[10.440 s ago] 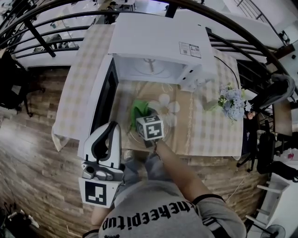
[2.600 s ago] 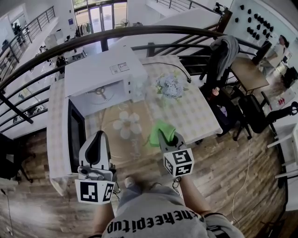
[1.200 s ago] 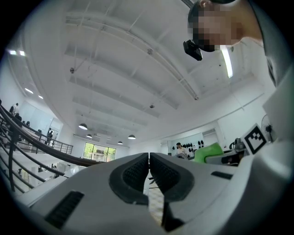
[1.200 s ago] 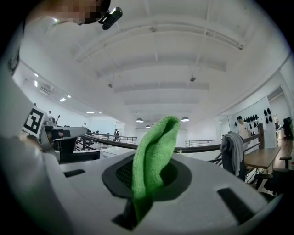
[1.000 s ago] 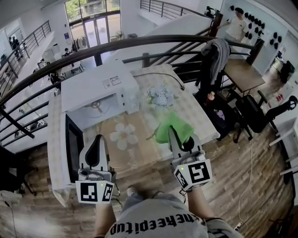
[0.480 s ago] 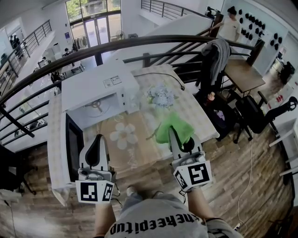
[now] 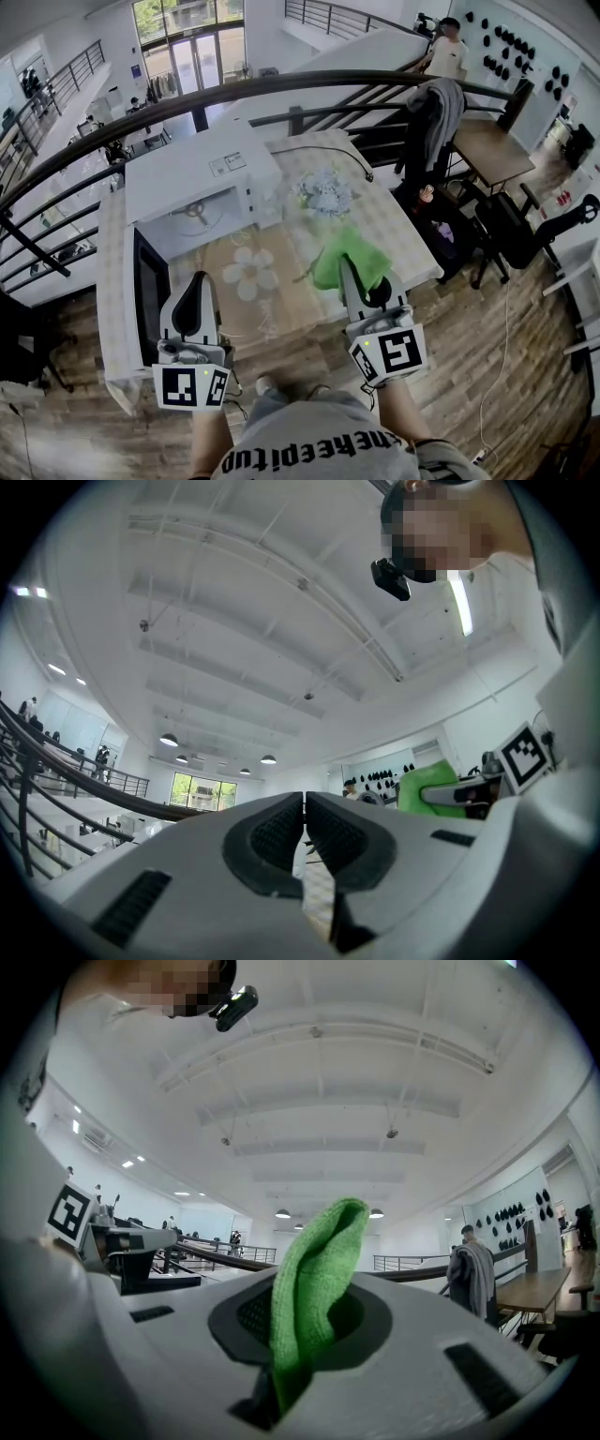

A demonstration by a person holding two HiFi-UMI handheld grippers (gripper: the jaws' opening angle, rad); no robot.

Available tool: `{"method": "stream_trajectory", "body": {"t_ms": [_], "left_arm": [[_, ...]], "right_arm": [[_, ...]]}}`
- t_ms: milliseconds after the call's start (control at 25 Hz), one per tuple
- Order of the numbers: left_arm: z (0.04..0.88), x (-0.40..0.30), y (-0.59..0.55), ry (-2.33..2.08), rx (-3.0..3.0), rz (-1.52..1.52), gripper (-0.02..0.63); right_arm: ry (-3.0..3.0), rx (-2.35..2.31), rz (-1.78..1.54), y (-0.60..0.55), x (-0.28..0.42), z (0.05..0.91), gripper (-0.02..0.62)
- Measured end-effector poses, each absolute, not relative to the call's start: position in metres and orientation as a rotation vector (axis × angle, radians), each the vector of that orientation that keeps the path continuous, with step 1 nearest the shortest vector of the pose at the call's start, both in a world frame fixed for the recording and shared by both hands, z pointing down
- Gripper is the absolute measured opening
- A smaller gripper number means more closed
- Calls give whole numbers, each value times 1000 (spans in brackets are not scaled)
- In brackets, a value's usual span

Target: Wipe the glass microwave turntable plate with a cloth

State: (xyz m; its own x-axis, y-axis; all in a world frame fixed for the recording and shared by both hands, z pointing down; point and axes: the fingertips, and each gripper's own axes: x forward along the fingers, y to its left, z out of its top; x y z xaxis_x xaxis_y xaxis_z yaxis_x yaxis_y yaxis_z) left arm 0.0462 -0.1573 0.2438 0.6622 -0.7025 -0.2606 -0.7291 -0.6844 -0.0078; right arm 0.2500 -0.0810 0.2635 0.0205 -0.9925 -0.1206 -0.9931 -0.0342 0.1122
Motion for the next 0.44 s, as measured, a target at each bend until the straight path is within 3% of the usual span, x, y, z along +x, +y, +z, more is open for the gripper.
{"method": "stream_trajectory", "body": {"t_ms": [440], "left_arm": [[245,44,-165,1199,-2759,359,12]], "right_arm": [[2178,-2240,250,-86,249,263,37]]}}
